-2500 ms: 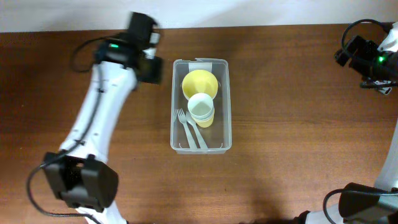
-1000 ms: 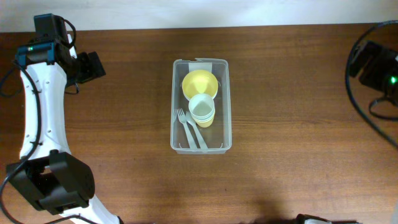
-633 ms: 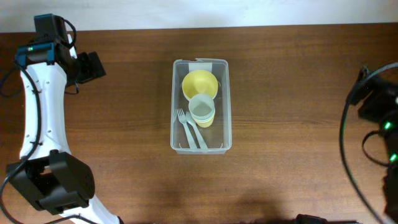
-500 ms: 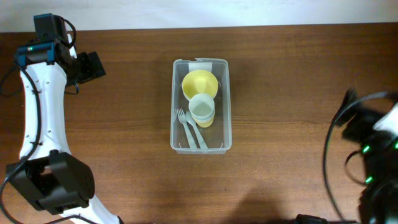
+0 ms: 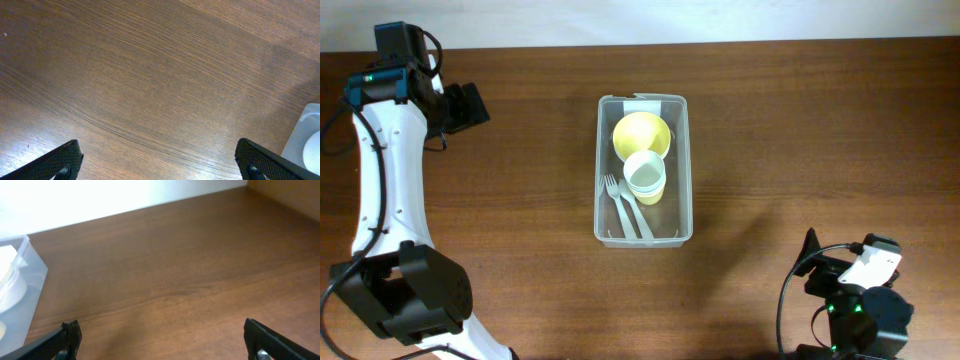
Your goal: Pack container
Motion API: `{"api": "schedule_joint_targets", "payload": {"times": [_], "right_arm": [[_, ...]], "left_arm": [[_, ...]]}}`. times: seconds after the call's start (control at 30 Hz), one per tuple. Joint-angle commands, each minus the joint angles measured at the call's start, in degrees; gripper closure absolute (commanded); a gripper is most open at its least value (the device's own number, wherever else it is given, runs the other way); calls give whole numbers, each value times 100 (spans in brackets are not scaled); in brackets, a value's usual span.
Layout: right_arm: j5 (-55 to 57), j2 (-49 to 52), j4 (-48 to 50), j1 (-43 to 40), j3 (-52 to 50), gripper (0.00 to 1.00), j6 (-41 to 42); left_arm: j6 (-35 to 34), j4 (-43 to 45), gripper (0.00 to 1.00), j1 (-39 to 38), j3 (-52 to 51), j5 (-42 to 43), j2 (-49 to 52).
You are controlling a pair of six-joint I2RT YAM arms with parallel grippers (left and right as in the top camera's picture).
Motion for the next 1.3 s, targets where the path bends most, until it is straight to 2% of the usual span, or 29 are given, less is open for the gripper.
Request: {"api": "schedule_joint_targets", "payload": {"times": [0.0, 0.23, 1.27], "right_arm": [[-168, -588, 55, 37, -518, 1, -42], [-225, -577, 284, 35, -1102, 1, -44], [-227, -573, 282, 35, -1093, 1, -44]], "left_arm": [[-55, 11, 0, 13, 83, 44, -2], [-55, 11, 0, 13, 83, 44, -2], [-52, 9, 0, 17, 81, 42, -2]]}}
